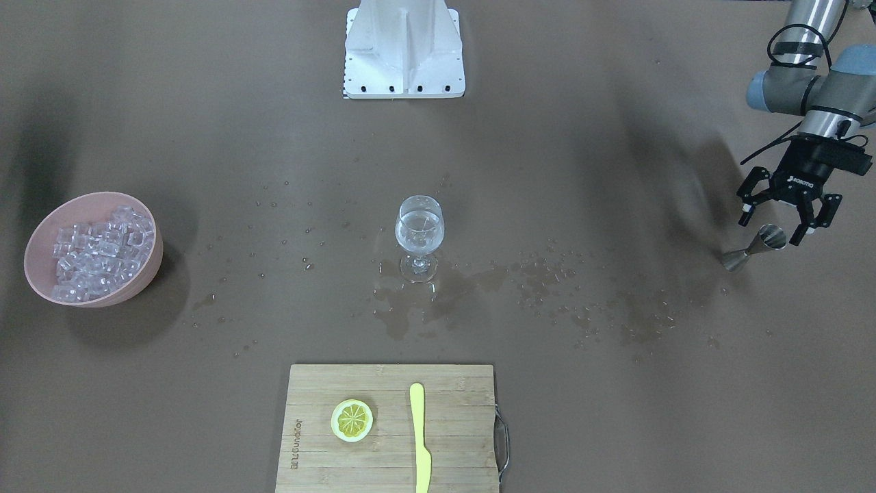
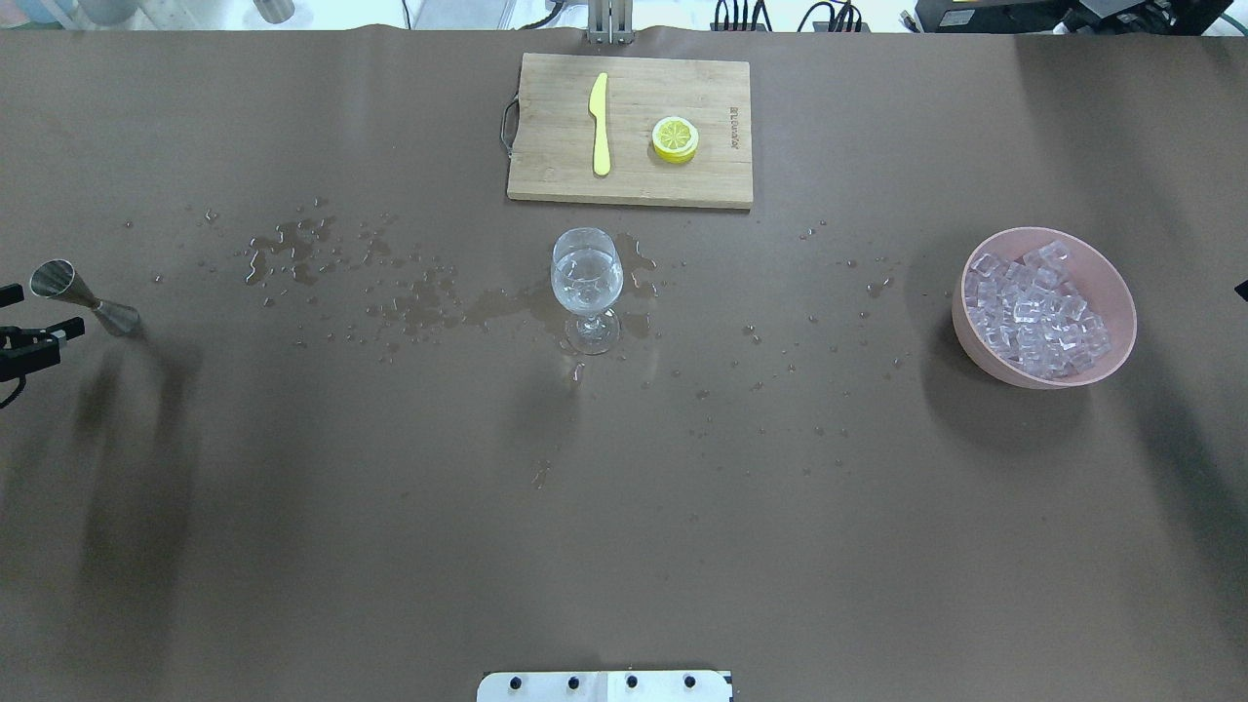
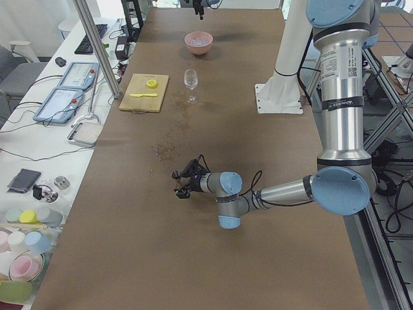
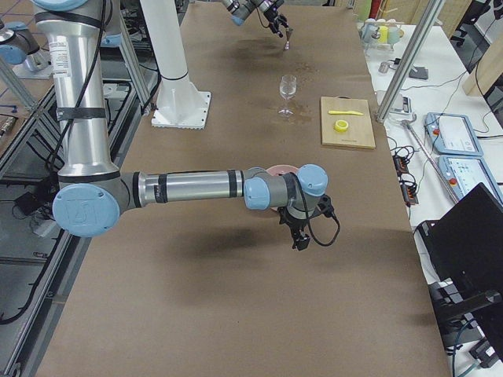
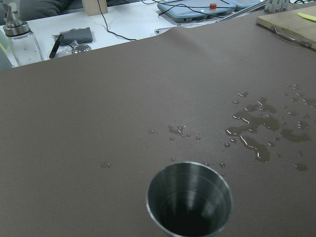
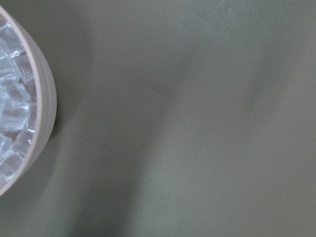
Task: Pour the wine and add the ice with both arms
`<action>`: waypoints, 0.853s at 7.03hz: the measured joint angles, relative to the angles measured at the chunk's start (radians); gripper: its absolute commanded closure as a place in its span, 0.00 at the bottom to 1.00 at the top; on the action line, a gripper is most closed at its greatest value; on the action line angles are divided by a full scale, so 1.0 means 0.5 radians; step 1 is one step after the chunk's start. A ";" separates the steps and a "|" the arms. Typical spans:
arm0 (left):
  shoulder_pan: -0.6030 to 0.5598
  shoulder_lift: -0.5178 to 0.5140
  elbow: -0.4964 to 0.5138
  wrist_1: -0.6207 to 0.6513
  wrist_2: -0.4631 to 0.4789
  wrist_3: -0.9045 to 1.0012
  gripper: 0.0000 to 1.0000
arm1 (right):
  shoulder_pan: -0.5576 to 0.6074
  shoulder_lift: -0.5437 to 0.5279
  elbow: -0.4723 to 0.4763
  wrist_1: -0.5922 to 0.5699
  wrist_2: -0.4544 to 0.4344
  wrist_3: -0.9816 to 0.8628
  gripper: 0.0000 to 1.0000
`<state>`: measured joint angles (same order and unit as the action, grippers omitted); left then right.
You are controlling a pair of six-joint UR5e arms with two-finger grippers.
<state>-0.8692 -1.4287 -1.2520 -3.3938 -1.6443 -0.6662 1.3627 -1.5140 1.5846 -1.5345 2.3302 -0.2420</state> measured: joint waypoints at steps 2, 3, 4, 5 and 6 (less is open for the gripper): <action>-0.005 0.128 -0.032 -0.123 -0.042 -0.008 0.02 | -0.001 0.000 0.001 0.001 0.001 0.000 0.00; -0.023 0.200 -0.076 -0.149 -0.140 -0.018 0.02 | -0.001 0.000 0.002 0.002 0.001 0.000 0.00; -0.085 0.252 -0.109 -0.136 -0.274 -0.024 0.02 | -0.001 0.000 0.004 0.003 0.001 0.000 0.00; -0.212 0.254 -0.133 -0.048 -0.438 -0.028 0.02 | -0.001 0.001 0.006 0.004 0.000 -0.001 0.00; -0.410 0.200 -0.168 0.159 -0.656 -0.028 0.02 | -0.001 0.006 0.009 0.005 -0.003 -0.003 0.00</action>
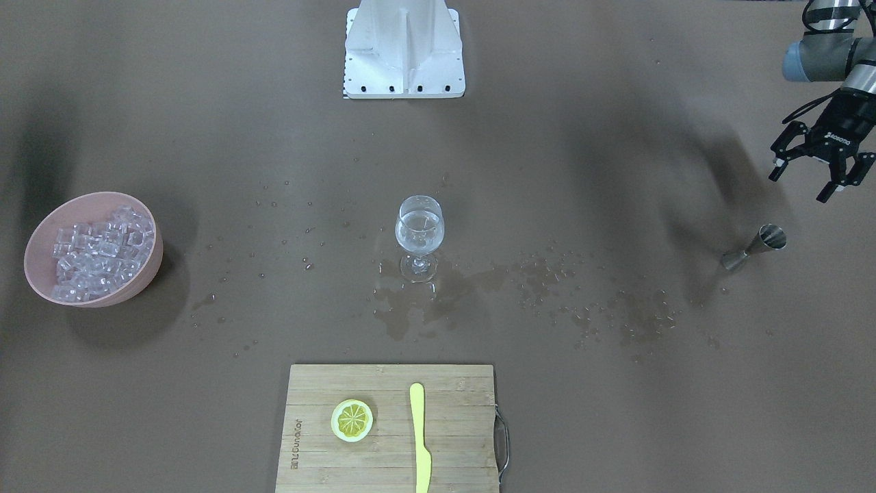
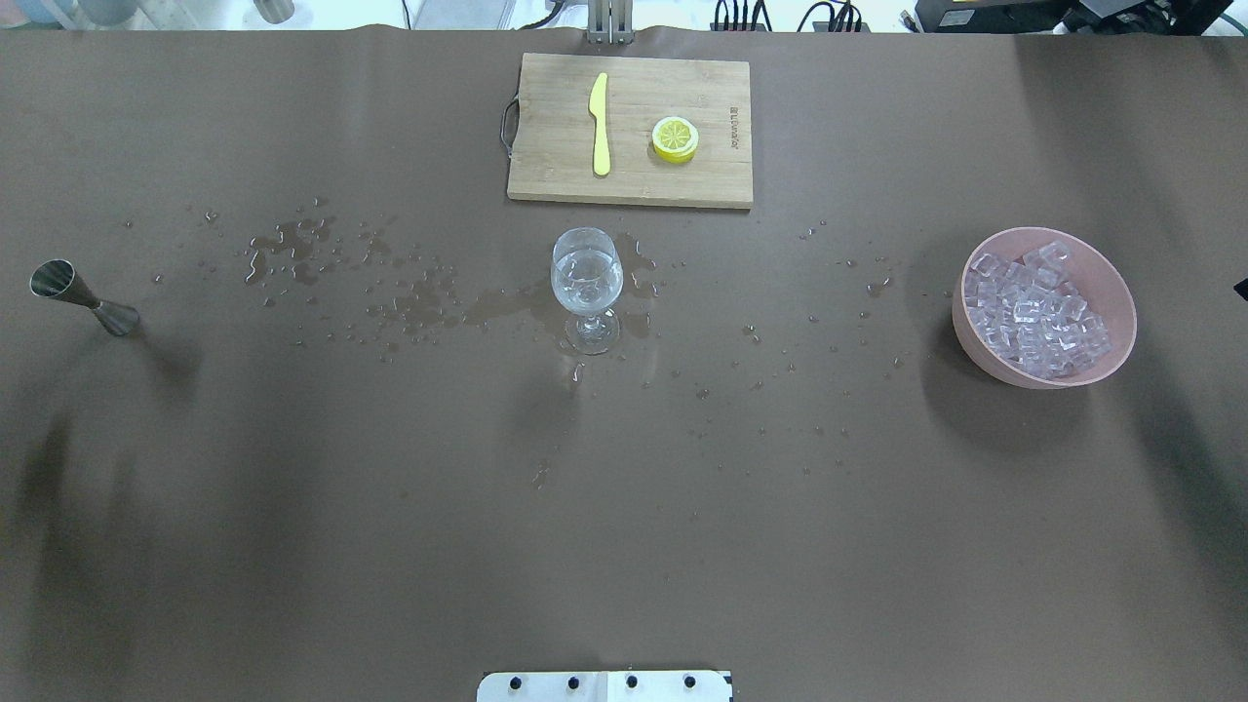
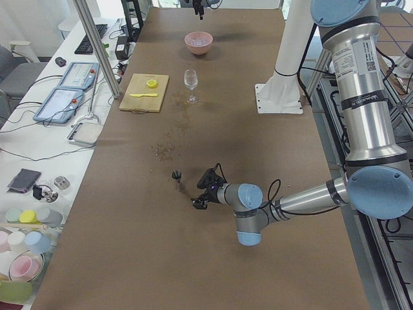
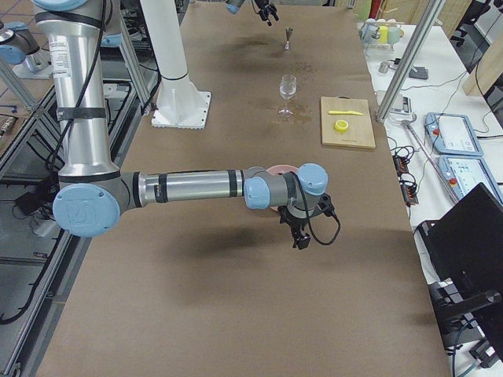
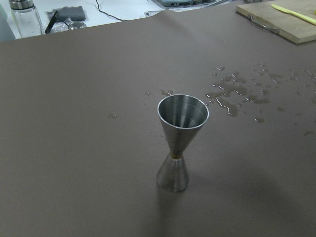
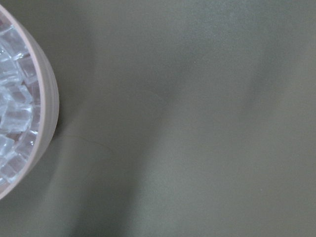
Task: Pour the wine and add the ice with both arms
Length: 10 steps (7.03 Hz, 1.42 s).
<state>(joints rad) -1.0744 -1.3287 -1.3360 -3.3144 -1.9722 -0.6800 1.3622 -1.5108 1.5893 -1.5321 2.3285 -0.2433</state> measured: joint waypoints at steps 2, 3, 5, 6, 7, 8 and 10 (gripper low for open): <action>-0.428 -0.254 -0.044 0.593 -0.474 0.002 0.02 | 0.001 0.030 0.004 0.021 -0.008 -0.004 0.00; -0.580 -0.394 -0.048 0.906 -0.629 0.003 0.02 | 0.001 0.034 -0.010 0.111 -0.014 0.005 0.00; -0.729 -0.585 -0.049 1.405 -0.786 0.024 0.02 | -0.018 0.022 0.039 0.372 -0.010 0.304 0.00; -0.751 -0.626 -0.045 1.553 -0.829 0.033 0.02 | -0.070 0.014 0.118 0.458 -0.002 0.524 0.00; -0.757 -0.668 -0.040 1.658 -0.854 0.036 0.02 | -0.120 0.006 0.188 0.507 0.004 0.638 0.00; -0.758 -0.723 -0.039 1.795 -0.871 0.056 0.02 | -0.184 0.008 0.245 0.524 0.004 0.728 0.00; -0.778 -0.788 -0.042 2.174 -0.889 0.368 0.02 | -0.368 0.025 0.354 0.534 -0.009 1.071 0.00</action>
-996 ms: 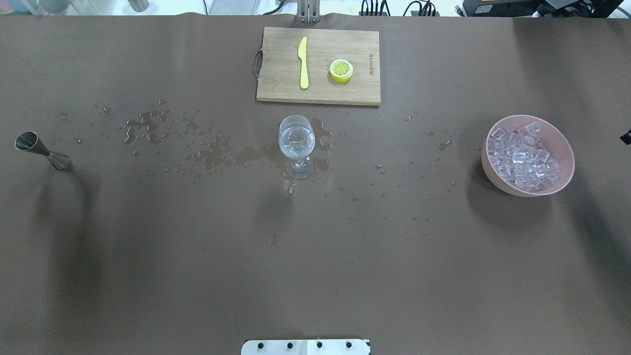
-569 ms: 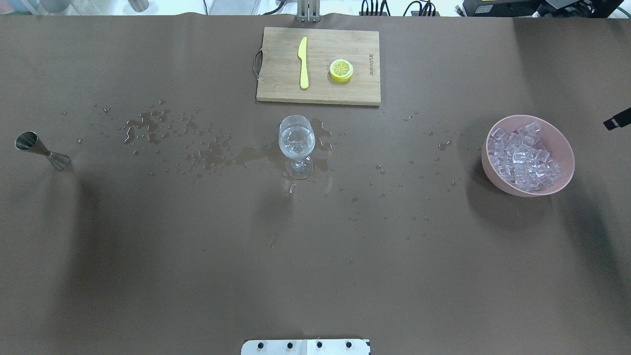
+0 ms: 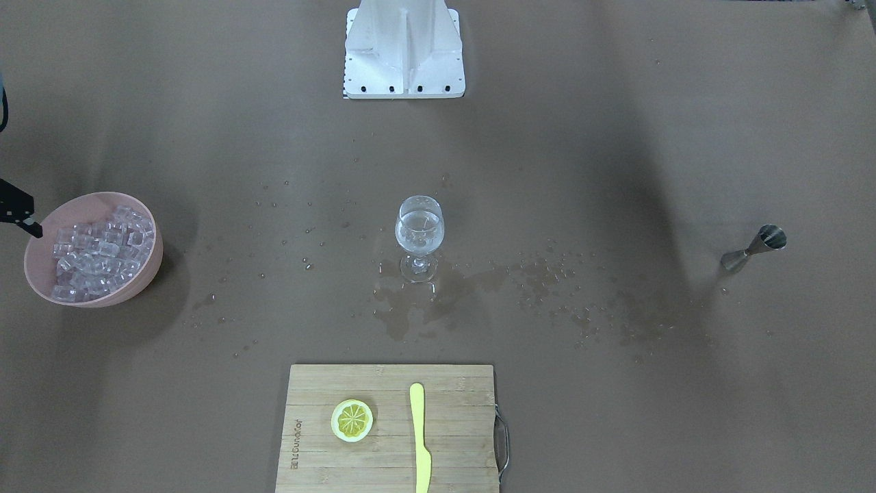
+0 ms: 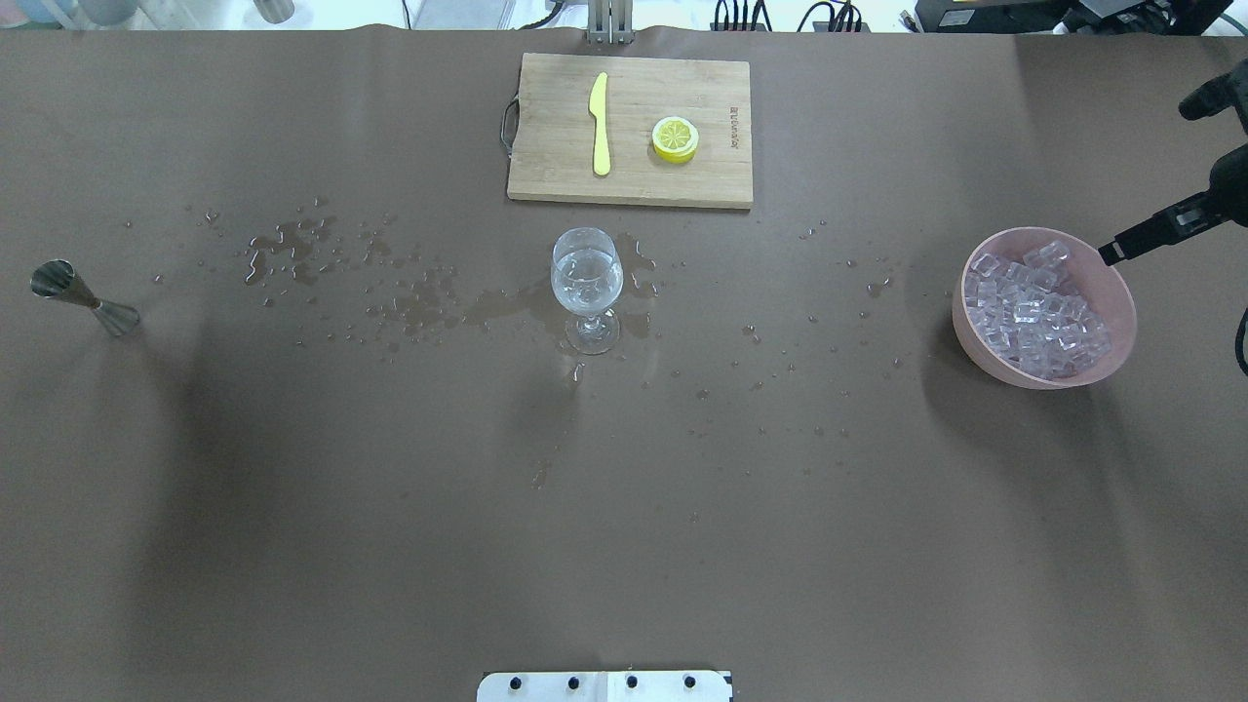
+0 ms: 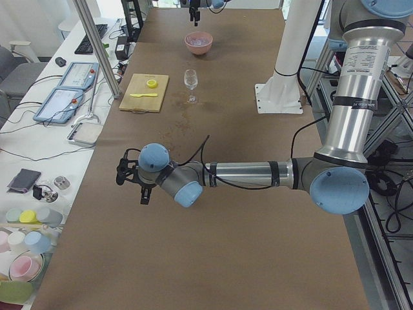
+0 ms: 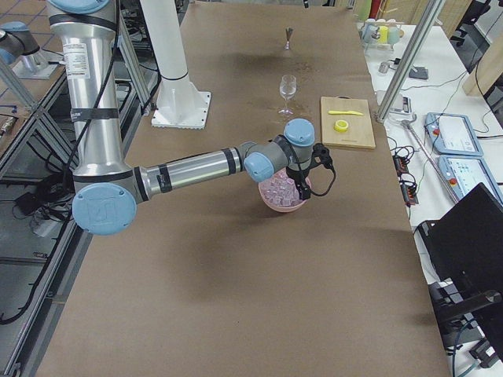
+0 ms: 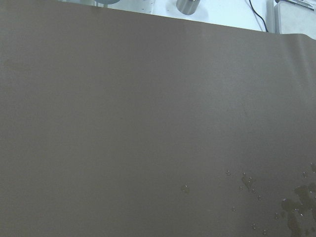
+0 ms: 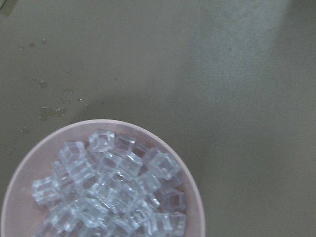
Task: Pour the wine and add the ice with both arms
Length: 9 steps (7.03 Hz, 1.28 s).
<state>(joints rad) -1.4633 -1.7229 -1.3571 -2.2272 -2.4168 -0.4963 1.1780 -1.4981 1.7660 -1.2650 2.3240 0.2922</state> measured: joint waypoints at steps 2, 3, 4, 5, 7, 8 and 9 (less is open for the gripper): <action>-0.015 -0.029 -0.027 0.388 0.000 0.401 0.02 | -0.135 0.003 0.050 0.002 -0.009 0.236 0.00; -0.015 -0.034 -0.033 0.478 0.011 0.472 0.02 | -0.183 0.001 0.052 0.002 -0.024 0.286 0.01; -0.015 -0.034 -0.032 0.511 0.019 0.496 0.02 | -0.222 -0.001 0.048 0.001 -0.042 0.325 0.06; -0.015 -0.033 -0.032 0.522 0.022 0.502 0.02 | -0.259 -0.001 0.037 0.000 -0.069 0.364 0.11; -0.016 -0.033 -0.030 0.526 0.026 0.503 0.02 | -0.332 0.006 0.007 0.001 -0.152 0.387 0.19; -0.016 -0.030 -0.030 0.525 0.025 0.504 0.02 | -0.356 0.012 -0.005 0.002 -0.173 0.388 0.26; -0.016 -0.027 -0.028 0.525 0.024 0.504 0.02 | -0.370 0.021 -0.017 0.001 -0.187 0.388 0.29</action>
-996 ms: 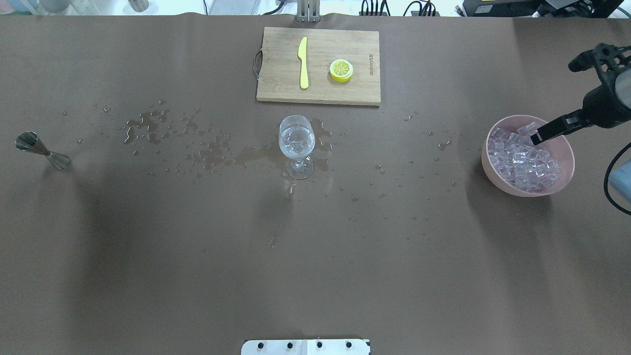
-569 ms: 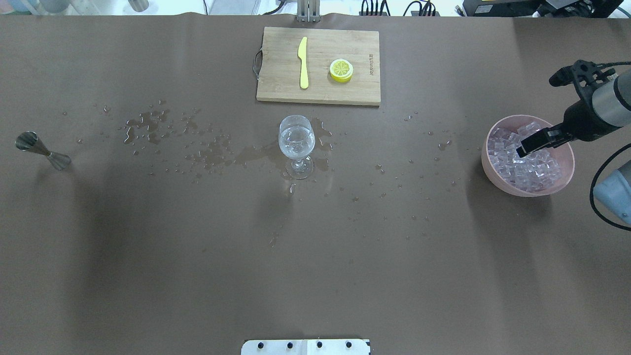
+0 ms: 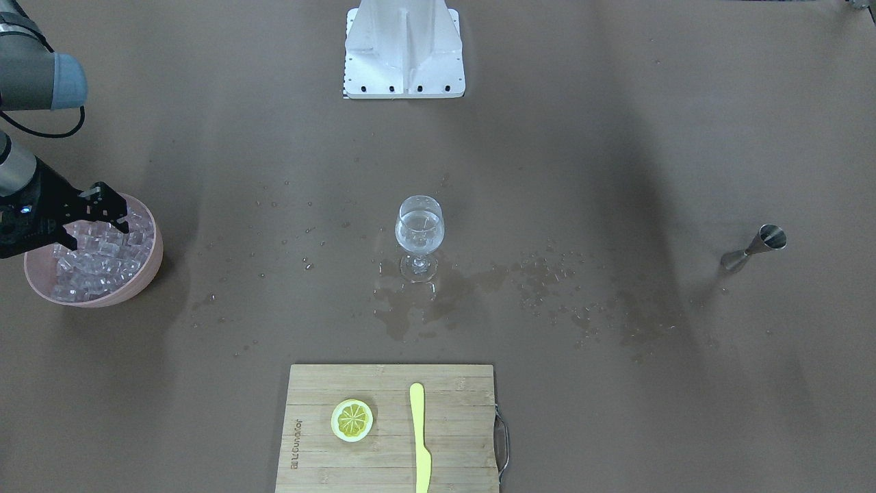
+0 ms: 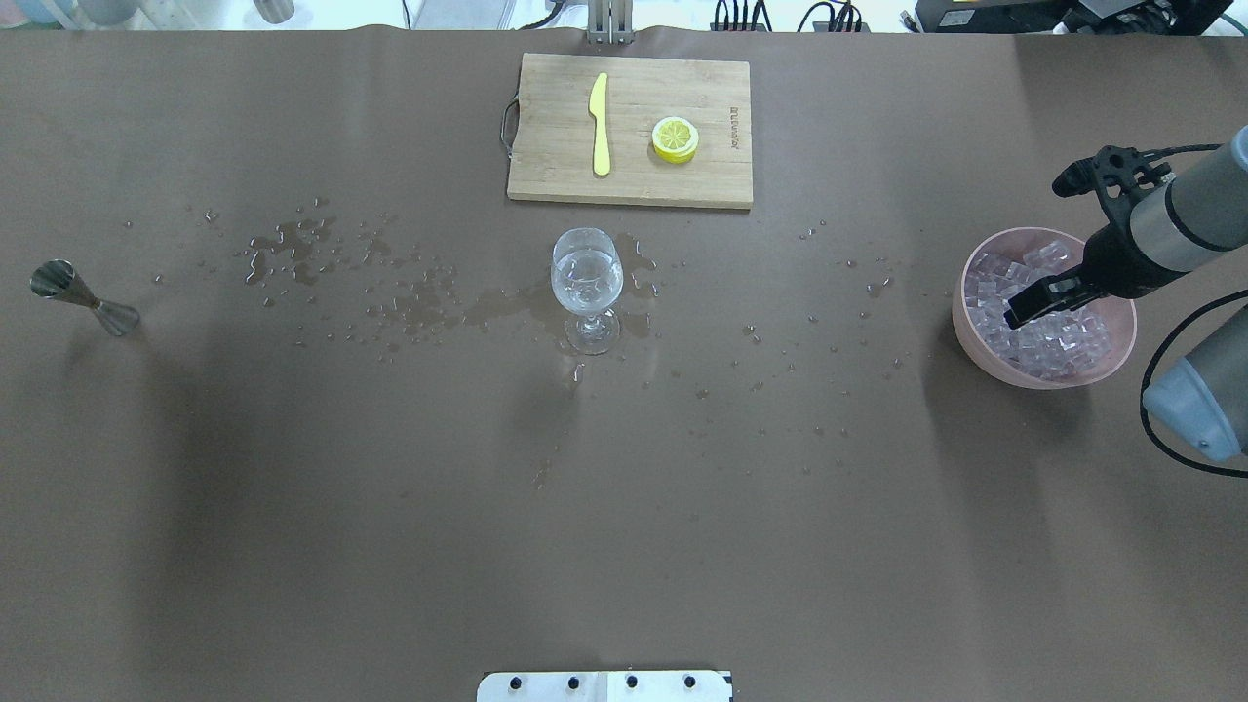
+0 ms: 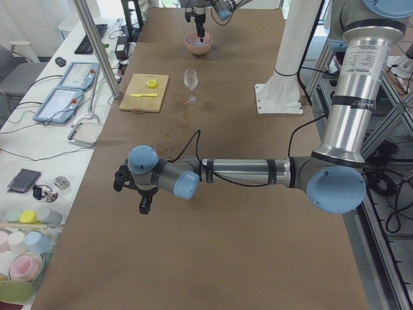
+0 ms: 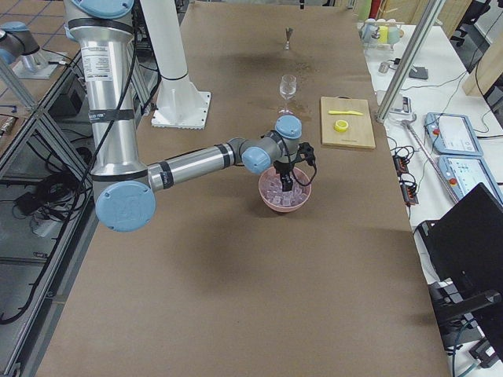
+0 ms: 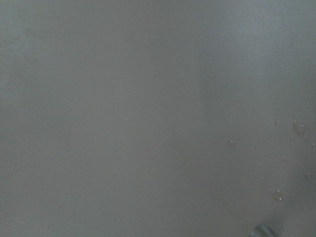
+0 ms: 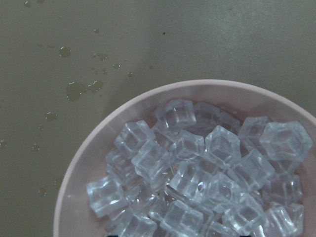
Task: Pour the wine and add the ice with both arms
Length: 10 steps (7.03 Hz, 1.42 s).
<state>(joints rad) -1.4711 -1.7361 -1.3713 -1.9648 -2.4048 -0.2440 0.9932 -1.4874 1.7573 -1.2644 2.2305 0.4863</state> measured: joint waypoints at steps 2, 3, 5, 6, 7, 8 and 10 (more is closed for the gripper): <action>0.002 0.004 0.002 -0.006 -0.001 0.000 0.02 | -0.011 0.025 -0.033 -0.002 -0.006 0.002 0.31; 0.002 0.005 0.002 -0.011 -0.001 0.000 0.02 | -0.012 0.048 -0.055 -0.002 -0.006 0.002 0.32; 0.001 0.009 0.000 -0.016 -0.001 0.000 0.02 | -0.014 0.073 -0.075 -0.002 -0.008 0.000 0.40; 0.000 0.012 0.000 -0.017 -0.001 0.000 0.02 | -0.014 0.077 -0.079 -0.002 -0.010 0.000 0.48; 0.000 0.015 0.000 -0.018 -0.001 0.001 0.02 | -0.014 0.077 -0.083 -0.002 -0.011 0.000 0.51; 0.000 0.016 -0.001 -0.019 -0.001 0.002 0.02 | -0.014 0.077 -0.086 -0.002 -0.012 0.000 0.61; 0.000 0.018 -0.005 -0.019 -0.001 0.001 0.02 | -0.014 0.076 -0.089 -0.002 -0.010 0.003 1.00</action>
<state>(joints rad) -1.4711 -1.7274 -1.3736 -1.9742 -2.4053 -0.2434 0.9864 -1.4495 1.7127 -1.2656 2.2252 0.4876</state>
